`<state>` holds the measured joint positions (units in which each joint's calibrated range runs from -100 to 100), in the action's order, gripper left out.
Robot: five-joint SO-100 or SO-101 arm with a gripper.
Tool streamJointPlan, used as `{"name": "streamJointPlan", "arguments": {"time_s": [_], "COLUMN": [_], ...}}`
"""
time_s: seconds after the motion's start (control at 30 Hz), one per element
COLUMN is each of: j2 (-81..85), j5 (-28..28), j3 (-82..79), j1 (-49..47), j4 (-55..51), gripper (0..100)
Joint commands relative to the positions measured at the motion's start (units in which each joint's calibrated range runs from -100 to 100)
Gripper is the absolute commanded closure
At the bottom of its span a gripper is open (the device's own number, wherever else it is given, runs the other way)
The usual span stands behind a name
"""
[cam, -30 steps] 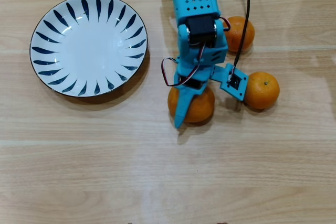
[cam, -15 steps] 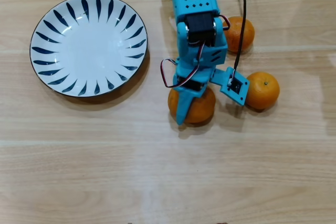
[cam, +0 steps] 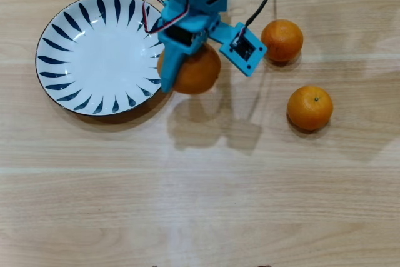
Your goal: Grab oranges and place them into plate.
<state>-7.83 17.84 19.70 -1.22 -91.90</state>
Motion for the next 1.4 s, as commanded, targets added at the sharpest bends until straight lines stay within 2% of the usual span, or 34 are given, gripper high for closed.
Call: {"name": "streamJointPlan", "arguments": {"time_s": [0.0, 0.17, 0.37, 0.6, 0.73, 0.8, 0.97, 1.03, 1.2, 1.3, 1.37], "j2": [13.5, 23.0, 25.7, 25.7, 25.7, 25.7, 25.7, 25.7, 26.3, 26.6, 26.6], "j5": [-0.2, -0.3, -1.2, -0.4, 2.9, 2.7, 3.0, 3.1, 2.7, 2.5, 2.5], "j3": [-9.3, -26.6, -38.0, -45.0, -47.3, -47.4, -47.0, -47.2, -46.7, -46.3, -45.4], "j1": [6.6, 16.1, 19.7, 19.0, 19.0, 18.5, 17.1, 17.0, 16.2, 12.7, 8.6], "j4": [0.4, 2.3, 10.0, 17.7, 18.1, 18.1, 18.1, 18.1, 17.3, 17.3, 17.3], "gripper": [70, 70, 70, 70, 69, 66, 50, 48, 48, 48, 52]}}
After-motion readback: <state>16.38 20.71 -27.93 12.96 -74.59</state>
